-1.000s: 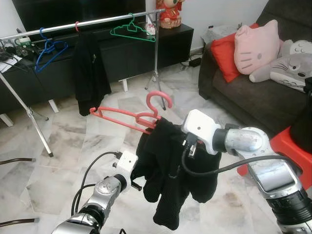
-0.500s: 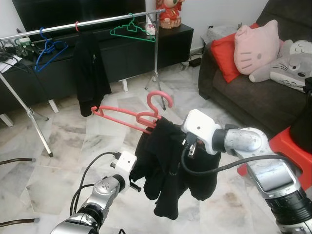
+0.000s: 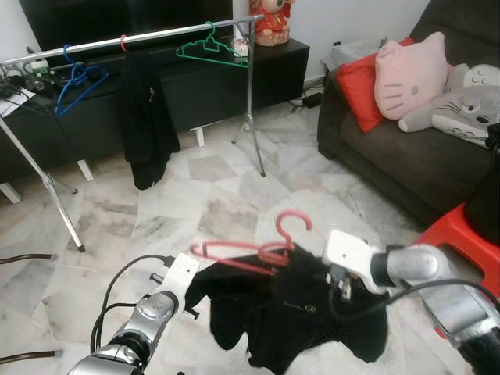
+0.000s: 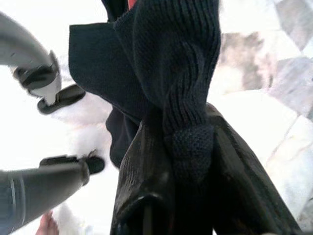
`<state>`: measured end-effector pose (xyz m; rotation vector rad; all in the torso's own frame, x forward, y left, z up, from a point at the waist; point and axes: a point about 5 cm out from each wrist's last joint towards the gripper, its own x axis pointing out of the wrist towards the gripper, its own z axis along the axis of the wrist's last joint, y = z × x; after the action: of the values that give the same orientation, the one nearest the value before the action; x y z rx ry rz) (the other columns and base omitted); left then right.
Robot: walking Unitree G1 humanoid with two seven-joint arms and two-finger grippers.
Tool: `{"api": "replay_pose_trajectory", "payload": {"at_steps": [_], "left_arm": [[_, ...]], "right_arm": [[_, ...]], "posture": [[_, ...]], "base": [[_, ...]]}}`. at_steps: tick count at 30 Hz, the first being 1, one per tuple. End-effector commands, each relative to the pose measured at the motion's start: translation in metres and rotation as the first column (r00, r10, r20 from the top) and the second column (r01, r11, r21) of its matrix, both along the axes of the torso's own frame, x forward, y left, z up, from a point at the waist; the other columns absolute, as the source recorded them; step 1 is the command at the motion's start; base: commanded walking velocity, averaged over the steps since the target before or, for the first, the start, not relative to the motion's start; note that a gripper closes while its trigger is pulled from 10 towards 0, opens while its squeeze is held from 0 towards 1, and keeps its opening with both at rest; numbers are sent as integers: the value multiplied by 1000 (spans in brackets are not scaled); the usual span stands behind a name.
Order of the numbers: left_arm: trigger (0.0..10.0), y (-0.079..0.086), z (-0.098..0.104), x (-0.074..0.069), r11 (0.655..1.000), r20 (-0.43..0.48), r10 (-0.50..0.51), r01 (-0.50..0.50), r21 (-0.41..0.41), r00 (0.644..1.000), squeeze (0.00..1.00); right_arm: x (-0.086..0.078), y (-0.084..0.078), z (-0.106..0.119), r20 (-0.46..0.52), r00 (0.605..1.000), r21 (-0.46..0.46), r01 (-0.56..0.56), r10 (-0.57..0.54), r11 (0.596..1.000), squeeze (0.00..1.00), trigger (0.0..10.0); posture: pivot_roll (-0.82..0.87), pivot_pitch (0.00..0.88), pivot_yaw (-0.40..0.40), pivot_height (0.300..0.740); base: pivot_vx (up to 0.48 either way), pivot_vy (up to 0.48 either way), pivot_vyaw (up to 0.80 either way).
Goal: Hang hanger
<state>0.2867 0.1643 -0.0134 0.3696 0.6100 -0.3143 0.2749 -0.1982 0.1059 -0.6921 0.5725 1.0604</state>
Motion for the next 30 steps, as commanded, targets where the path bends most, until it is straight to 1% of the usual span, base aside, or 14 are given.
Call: {"api": "replay_pose_trajectory", "payload": {"at_steps": [1,5,7,10,11,15,19,20,22,23,26,27,29,30], "left_arm": [[10000,17,-7,-8,997,-43,58,-55,62,997,0],[10000,16,-6,-7,997,-42,58,-56,60,997,0],[10000,14,-4,-4,997,-34,51,-49,56,998,0],[10000,15,-3,-2,997,-29,52,-50,57,998,0],[10000,16,-1,-1,997,-22,57,-56,55,998,0],[10000,18,0,0,996,-20,64,-63,58,998,0],[10000,21,2,2,994,-7,97,-96,52,995,0],[10000,22,3,3,993,-5,111,-111,47,994,0],[10000,22,3,3,992,-5,117,-116,47,993,0],[10000,22,3,3,992,-5,124,-123,39,992,0],[10000,23,5,4,990,5,141,-141,27,990,0],[10000,24,5,5,988,10,150,-150,24,989,0],[10000,27,8,8,982,18,189,-189,5,982,0],[10000,28,9,8,981,20,196,-196,0,980,0]], "right_arm": [[-1,-13,7,4,1000,-43,-25,26,999,0,0],[-5,-17,3,-22,998,-81,-62,60,995,0,0],[-5,-22,-3,-28,997,-150,-79,76,986,0,0],[-6,-20,-4,-41,996,-124,-86,81,989,0,0],[-9,-18,-5,-59,992,-115,-114,107,987,0,0],[-11,-17,-5,-64,988,-118,-146,139,982,0,0],[3,-25,-1,40,999,-119,-31,36,992,0,0],[10,-30,1,86,996,-120,33,-23,992,0,0],[15,-34,2,121,989,-123,96,-81,988,0,0],[19,-38,3,141,979,-110,164,-148,980,0,0],[21,-43,1,165,960,-88,242,-226,966,0,0],[20,-43,0,168,956,-69,256,-242,964,0,0],[19,-42,-2,165,936,24,311,-311,950,0,0],[19,-42,-2,162,932,42,322,-324,946,0,0]], "posture": [[-175,16,-8,727],[-175,16,-8,727],[-173,15,-8,727],[-170,14,-7,727],[-166,12,-6,727],[-166,11,-6,727],[-168,11,-5,727],[-168,11,-5,727],[-168,11,-5,727],[-172,13,-5,727],[-167,11,-9,727],[-164,10,-9,727],[-157,9,-9,727],[-157,9,-9,727]], "base": [[0,0,0],[0,0,0],[0,0,0],[0,0,0],[0,0,0],[0,0,0],[0,0,0],[0,0,0],[0,0,0],[0,0,0],[0,0,0],[0,0,0],[0,0,0],[0,0,0]]}}
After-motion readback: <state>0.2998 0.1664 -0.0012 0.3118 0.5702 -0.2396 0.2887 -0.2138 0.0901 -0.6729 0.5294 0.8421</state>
